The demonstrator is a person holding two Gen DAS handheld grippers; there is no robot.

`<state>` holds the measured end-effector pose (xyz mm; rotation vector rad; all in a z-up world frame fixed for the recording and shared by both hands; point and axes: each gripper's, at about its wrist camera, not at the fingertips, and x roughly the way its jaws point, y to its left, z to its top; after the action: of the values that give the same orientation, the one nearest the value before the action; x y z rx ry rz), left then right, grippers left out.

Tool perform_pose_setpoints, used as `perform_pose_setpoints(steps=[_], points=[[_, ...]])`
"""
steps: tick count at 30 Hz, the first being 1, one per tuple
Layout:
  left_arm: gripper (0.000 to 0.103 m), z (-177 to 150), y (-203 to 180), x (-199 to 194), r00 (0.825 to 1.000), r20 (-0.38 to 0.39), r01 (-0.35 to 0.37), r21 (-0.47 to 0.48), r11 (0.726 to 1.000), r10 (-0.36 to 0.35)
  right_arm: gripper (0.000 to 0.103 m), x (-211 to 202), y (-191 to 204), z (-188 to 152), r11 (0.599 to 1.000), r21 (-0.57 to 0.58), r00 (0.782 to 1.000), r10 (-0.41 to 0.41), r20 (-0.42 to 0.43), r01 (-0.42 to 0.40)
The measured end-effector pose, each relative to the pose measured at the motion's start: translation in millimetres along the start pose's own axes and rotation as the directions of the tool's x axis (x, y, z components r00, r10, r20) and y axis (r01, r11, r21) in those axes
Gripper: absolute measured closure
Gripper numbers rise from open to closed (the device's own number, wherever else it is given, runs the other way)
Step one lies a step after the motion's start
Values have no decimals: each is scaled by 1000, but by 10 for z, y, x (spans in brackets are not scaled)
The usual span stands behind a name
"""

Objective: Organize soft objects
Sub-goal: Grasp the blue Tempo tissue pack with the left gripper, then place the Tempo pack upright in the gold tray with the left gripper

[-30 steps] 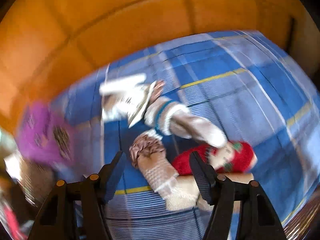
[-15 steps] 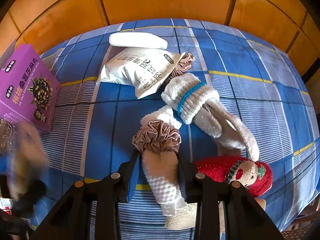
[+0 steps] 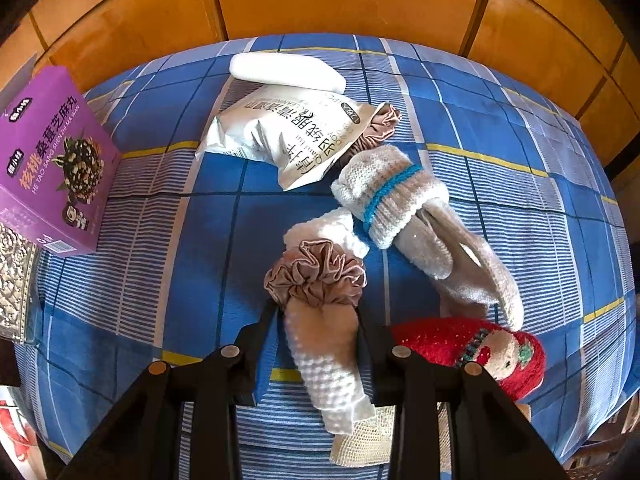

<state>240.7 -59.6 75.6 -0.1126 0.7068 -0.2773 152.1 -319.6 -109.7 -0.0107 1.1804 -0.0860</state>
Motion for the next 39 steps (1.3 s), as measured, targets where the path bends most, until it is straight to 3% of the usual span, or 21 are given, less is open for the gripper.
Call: perform_pose_setpoints(steps=[7, 16, 19, 23, 29, 31, 33, 34, 39], points=[[51, -594, 1232, -676, 982, 34, -178, -124, 976, 183, 69, 40, 120, -7, 997, -51, 999, -54, -8, 53], [50, -1584, 2305, -1426, 958, -20, -277, -318, 907, 286, 69, 24, 194, -52, 994, -71, 997, -80, 9, 81], [50, -1897, 2514, -1547, 955, -61, -290, -384, 876, 290, 69, 18, 175, -45, 994, -67, 997, -81, 9, 81], [50, -2166, 2634, -1553, 952, -102, -305, -408, 861, 289, 69, 40, 145, -25, 993, -74, 996, -91, 13, 91], [50, -2043, 2807, -1428, 949, -95, -312, -438, 843, 302, 69, 16, 203, -61, 990, -88, 993, -111, 27, 113], [46, -1987, 2846, -1344, 949, -103, -314, -436, 844, 299, 69, -2, 226, -77, 989, -91, 993, -116, 31, 118], [27, -1951, 2860, -1247, 953, -113, -301, -431, 850, 280, 69, -11, 251, -92, 988, -95, 992, -121, 36, 124], [23, -1947, 2860, -1208, 954, -124, -301, -430, 851, 274, 69, -14, 257, -96, 987, -96, 992, -122, 38, 125], [19, -2024, 2737, -1267, 947, -123, -321, -425, 846, 297, 69, -18, 251, -103, 987, -100, 992, -121, 42, 125]])
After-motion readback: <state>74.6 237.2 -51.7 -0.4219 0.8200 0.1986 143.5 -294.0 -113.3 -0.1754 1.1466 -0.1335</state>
